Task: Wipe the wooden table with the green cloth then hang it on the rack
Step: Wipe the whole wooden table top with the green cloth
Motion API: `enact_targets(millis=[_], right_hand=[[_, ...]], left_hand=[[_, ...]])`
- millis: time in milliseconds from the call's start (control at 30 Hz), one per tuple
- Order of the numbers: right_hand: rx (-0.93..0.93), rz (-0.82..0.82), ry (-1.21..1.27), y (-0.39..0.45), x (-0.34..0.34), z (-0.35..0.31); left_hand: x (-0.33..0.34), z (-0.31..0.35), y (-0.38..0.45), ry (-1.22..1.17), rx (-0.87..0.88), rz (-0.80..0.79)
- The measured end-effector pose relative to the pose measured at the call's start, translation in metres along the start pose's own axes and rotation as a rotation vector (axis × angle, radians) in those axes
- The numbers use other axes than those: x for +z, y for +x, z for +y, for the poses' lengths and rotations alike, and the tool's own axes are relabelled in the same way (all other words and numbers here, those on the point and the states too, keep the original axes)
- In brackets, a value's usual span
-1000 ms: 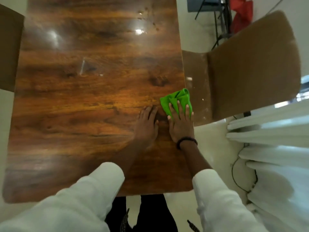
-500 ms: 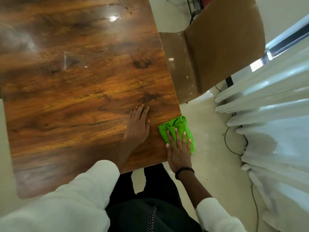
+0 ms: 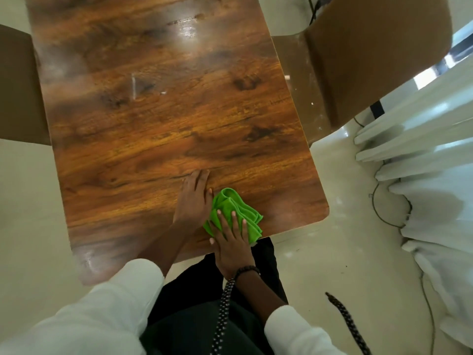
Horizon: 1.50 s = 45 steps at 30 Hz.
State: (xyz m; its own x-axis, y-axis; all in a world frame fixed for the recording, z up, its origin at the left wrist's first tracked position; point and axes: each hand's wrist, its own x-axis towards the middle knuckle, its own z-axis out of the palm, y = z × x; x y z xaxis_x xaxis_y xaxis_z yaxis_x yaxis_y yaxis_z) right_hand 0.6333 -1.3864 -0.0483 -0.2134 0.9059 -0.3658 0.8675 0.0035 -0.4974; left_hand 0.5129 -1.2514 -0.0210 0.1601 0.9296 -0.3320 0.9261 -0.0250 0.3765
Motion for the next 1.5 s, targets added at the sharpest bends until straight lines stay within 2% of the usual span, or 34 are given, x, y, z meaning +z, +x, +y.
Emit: enact_targets(millis=[200, 267, 367, 467, 533, 767, 1000, 1100, 1200, 1367, 1500], right_hand=[[-0.061, 0.035, -0.087, 0.002, -0.009, 0.030], [0.025, 0.088, -0.122, 0.017, -0.017, 0.047], [0.160, 0.084, -0.126, 0.046, -0.038, 0.053], [0.177, 0.073, -0.166, 0.073, -0.048, 0.046], [0.133, 0.063, -0.175, 0.086, -0.044, 0.034], [-0.215, 0.013, -0.421, 0.140, -0.033, -0.023], [-0.348, 0.066, -0.521, 0.252, -0.029, -0.082], [-0.295, -0.024, -0.510, 0.300, -0.034, -0.113], [-0.317, -0.151, -0.420, 0.348, -0.053, -0.149], [-0.304, 0.008, -0.270, 0.448, -0.080, -0.174], [-0.265, 0.051, -0.306, 0.511, -0.120, -0.141]], left_hand=[[-0.015, -0.040, -0.027, -0.044, -0.032, 0.000], [-0.018, -0.048, -0.027, -0.044, -0.059, -0.018], [-0.032, -0.058, -0.028, -0.092, -0.102, 0.006], [-0.040, -0.065, -0.027, -0.118, -0.111, 0.032], [-0.042, -0.074, -0.024, -0.126, -0.131, 0.052], [-0.046, -0.098, -0.005, -0.172, -0.197, 0.122], [-0.077, -0.121, 0.061, -0.263, -0.312, 0.292], [-0.098, -0.129, 0.083, -0.327, -0.315, 0.398], [-0.105, -0.146, 0.105, -0.385, -0.370, 0.477], [-0.102, -0.179, 0.148, -0.271, -0.394, 0.476], [-0.111, -0.181, 0.189, -0.160, -0.340, 0.519]])
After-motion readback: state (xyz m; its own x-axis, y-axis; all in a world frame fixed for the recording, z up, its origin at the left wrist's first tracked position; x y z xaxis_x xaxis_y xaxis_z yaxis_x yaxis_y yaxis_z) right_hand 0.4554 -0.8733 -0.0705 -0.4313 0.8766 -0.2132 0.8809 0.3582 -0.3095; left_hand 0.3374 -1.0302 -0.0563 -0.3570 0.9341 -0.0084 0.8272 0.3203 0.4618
